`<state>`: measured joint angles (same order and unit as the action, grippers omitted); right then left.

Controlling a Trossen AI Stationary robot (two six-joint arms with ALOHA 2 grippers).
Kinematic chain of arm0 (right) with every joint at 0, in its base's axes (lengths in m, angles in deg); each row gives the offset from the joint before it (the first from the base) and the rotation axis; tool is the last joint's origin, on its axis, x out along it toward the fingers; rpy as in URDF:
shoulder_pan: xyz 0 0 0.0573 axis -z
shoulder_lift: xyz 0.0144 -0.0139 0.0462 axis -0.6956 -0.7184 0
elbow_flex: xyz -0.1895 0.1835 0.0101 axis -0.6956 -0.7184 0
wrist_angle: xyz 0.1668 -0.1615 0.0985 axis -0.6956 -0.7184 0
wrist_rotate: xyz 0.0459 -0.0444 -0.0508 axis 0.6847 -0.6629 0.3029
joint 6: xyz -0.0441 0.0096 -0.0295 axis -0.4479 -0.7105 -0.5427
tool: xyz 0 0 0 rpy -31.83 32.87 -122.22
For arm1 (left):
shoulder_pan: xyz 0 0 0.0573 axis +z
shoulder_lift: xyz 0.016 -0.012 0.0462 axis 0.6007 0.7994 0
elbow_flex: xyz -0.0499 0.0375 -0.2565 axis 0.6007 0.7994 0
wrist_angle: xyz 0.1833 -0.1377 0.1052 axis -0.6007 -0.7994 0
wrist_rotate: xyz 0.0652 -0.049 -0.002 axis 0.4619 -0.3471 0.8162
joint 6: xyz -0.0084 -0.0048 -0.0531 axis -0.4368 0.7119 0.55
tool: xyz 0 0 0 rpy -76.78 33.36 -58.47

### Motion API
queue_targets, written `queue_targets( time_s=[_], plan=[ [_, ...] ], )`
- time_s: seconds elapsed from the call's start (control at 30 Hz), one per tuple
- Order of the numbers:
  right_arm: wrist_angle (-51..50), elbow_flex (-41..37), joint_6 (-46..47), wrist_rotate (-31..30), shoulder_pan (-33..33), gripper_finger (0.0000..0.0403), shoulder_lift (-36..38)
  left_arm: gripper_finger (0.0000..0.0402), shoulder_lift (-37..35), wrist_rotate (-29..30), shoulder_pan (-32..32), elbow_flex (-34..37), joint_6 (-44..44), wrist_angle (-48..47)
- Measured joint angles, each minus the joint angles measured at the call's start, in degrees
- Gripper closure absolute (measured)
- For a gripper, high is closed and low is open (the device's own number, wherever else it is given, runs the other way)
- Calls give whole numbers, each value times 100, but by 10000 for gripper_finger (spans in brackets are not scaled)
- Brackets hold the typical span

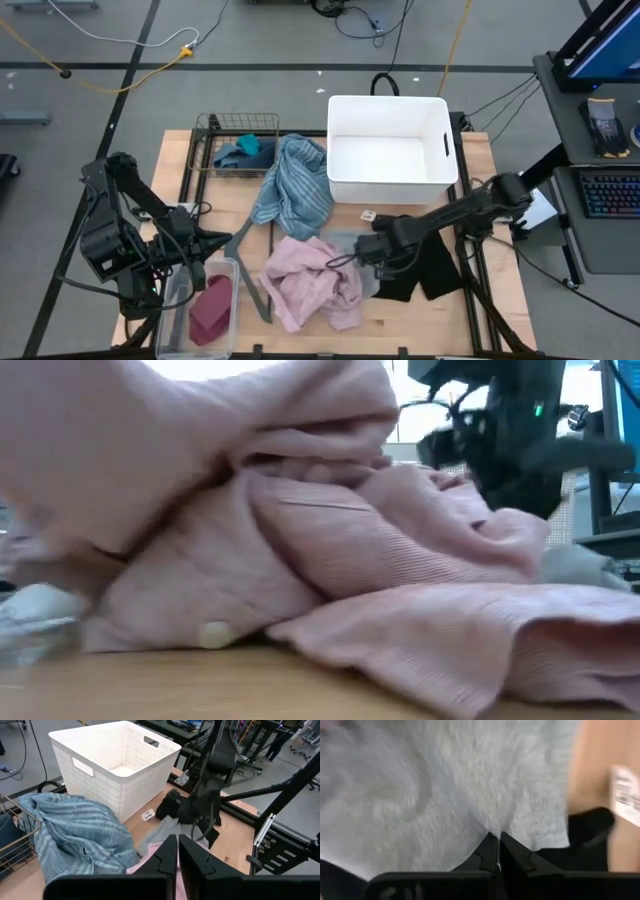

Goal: Pick & Place Cloths
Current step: Put the gray boxers into the transparent bin

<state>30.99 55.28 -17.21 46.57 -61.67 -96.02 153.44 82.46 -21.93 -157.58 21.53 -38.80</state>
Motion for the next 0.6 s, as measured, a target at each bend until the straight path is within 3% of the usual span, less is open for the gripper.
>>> queue_targets(
  time_s=[0.27, 0.43, 0.6],
  plan=[
    [-646, 0, 1052, -116, -193, 402, 976, 397, 2, 145, 0, 0, -61, -4],
    [-305, 3, 1397, -610, -279, 402, 1456, 384, 2, 149, 0, 0, -63, -5],
    [250, 9, 1546, -643, -315, 402, 1790, 394, 2, 151, 0, 0, -45, -3]
  ],
)
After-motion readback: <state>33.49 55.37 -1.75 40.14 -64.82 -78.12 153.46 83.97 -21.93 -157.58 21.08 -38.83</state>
